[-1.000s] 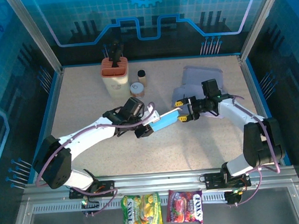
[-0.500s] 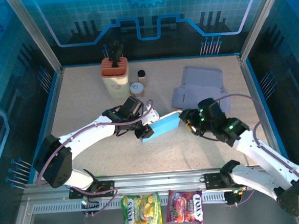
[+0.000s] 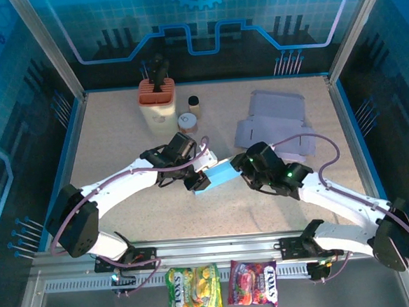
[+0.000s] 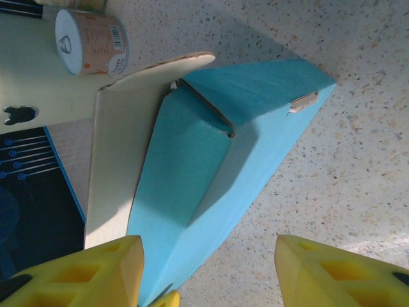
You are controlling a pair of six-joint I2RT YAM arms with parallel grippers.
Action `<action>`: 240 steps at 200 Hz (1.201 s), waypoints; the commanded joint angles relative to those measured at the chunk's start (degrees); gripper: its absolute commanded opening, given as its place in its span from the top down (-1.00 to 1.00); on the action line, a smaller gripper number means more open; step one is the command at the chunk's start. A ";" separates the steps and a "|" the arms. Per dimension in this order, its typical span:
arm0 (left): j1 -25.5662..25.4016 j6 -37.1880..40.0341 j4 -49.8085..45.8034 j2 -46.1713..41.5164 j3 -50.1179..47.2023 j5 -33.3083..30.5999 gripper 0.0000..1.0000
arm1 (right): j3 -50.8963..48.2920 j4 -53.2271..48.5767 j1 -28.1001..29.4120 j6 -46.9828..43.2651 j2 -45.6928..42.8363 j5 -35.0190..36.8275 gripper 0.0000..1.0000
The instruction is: Fold the paper box
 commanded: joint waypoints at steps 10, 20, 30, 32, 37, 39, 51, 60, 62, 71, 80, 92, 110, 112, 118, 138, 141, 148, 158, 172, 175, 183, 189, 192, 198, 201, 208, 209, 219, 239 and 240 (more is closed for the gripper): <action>0.23 -0.27 -1.80 0.78 1.54 1.12 0.12 | 0.05 3.10 0.54 2.52 3.00 0.89 -0.09; 0.20 -0.14 -2.00 0.75 1.70 1.10 0.11 | -0.54 3.66 0.53 2.50 3.72 0.87 -0.06; 0.26 -0.05 -2.17 0.78 1.81 1.03 0.09 | -1.00 2.93 0.50 3.26 4.21 0.81 0.01; 0.22 -0.03 -2.14 0.74 1.85 0.97 0.08 | -1.05 2.67 0.44 3.53 4.25 0.75 0.03; 0.27 -0.05 -2.18 0.78 1.90 0.88 0.07 | -1.35 2.25 0.41 4.12 4.39 0.57 0.07; 0.16 -0.02 -2.28 0.74 1.90 0.91 0.07 | -1.42 2.00 0.46 4.32 4.42 0.47 0.10; 0.15 -0.08 -2.33 0.62 1.85 0.69 0.04 | -1.44 -0.23 0.47 5.25 4.53 0.44 0.16; 0.17 -0.07 -2.31 0.52 1.90 0.58 0.02 | -0.85 -2.31 0.52 5.31 4.79 0.51 0.21; 0.13 -0.08 -2.25 0.47 1.90 0.59 0.02 | -0.66 -2.86 0.51 5.34 4.92 0.50 0.22; 0.16 -0.05 -2.16 0.46 1.82 0.67 0.00 | 0.35 -5.47 0.47 5.61 5.47 0.27 0.29; 0.12 0.00 -2.18 0.46 1.81 0.61 0.00 | 1.27 -7.65 0.42 5.89 6.27 0.00 0.33; 0.13 0.01 -2.17 0.53 1.83 0.62 -0.01 | 2.41 -9.93 0.48 6.02 7.47 -0.48 0.37; -0.04 0.23 -2.22 0.63 1.90 0.57 -0.03 | 4.16 -13.08 0.49 6.31 9.72 -1.25 0.40; -0.05 0.24 -2.22 0.66 1.90 0.57 -0.03 | 4.24 -13.22 0.50 6.31 9.86 -1.33 0.40; -0.14 0.28 -2.22 0.66 1.90 0.53 -0.03 | 4.72 -13.78 0.55 6.53 10.61 -1.55 0.40; -0.20 0.52 -2.40 0.81 2.07 0.27 -0.04 | 6.33 -15.71 0.53 7.01 12.46 -2.54 0.44; -0.30 0.57 -2.48 0.92 2.15 0.18 -0.04 | 6.65 -16.01 0.50 6.99 12.70 -2.63 0.45; -0.32 0.63 -2.53 0.96 2.13 0.05 -0.03 | 7.54 -17.53 0.65 7.08 13.18 -2.88 0.47; -0.26 0.56 -2.49 0.96 2.16 -0.12 -0.03 | 8.11 -19.23 0.64 7.03 13.66 -2.86 0.51; -0.31 0.54 -2.38 0.76 2.12 -0.23 -0.01 | 10.12 -20.89 0.74 6.90 13.85 -2.92 0.55; -0.32 0.50 -2.32 0.79 2.07 -0.34 -0.01 | 10.24 -21.27 0.72 6.91 13.84 -2.98 0.56; -0.34 0.50 -2.31 0.67 1.99 -0.42 0.01 | 10.36 -21.38 0.72 6.80 13.68 -3.08 0.58; -0.33 0.46 -2.22 0.58 1.92 -0.52 0.02 | 10.45 -21.44 0.74 6.66 13.49 -3.12 0.61; -0.28 0.45 -2.18 0.61 1.90 -0.57 0.02 | 10.49 -21.48 0.73 6.52 13.41 -3.16 0.62; -0.32 0.45 -2.24 0.50 1.90 -0.54 0.03 | 10.54 -21.46 0.67 6.26 13.19 -3.25 0.64; -0.28 0.45 -2.23 0.49 1.90 -0.56 0.04 | 10.61 -21.20 0.57 5.90 13.14 -3.39 0.65; -0.25 0.56 -2.22 0.46 1.90 -0.51 0.06 | 10.84 -20.75 0.27 4.51 12.98 -3.79 0.67; -0.28 0.56 -2.22 0.46 1.90 -0.50 0.06 | 10.91 -20.71 0.24 4.31 12.97 -3.83 0.67; -0.31 0.63 -2.33 0.40 1.90 -0.61 0.08 | 11.77 -20.52 -0.60 0.67 13.00 -5.11 0.56; -0.32 1.28 -2.81 0.22 1.90 -0.39 0.16 | 15.58 -22.15 -3.47 -12.50 12.02 -8.22 0.29; -0.32 1.31 -2.87 0.25 1.90 -0.35 0.16 | 15.74 -22.29 -3.56 -13.20 11.87 -8.29 0.29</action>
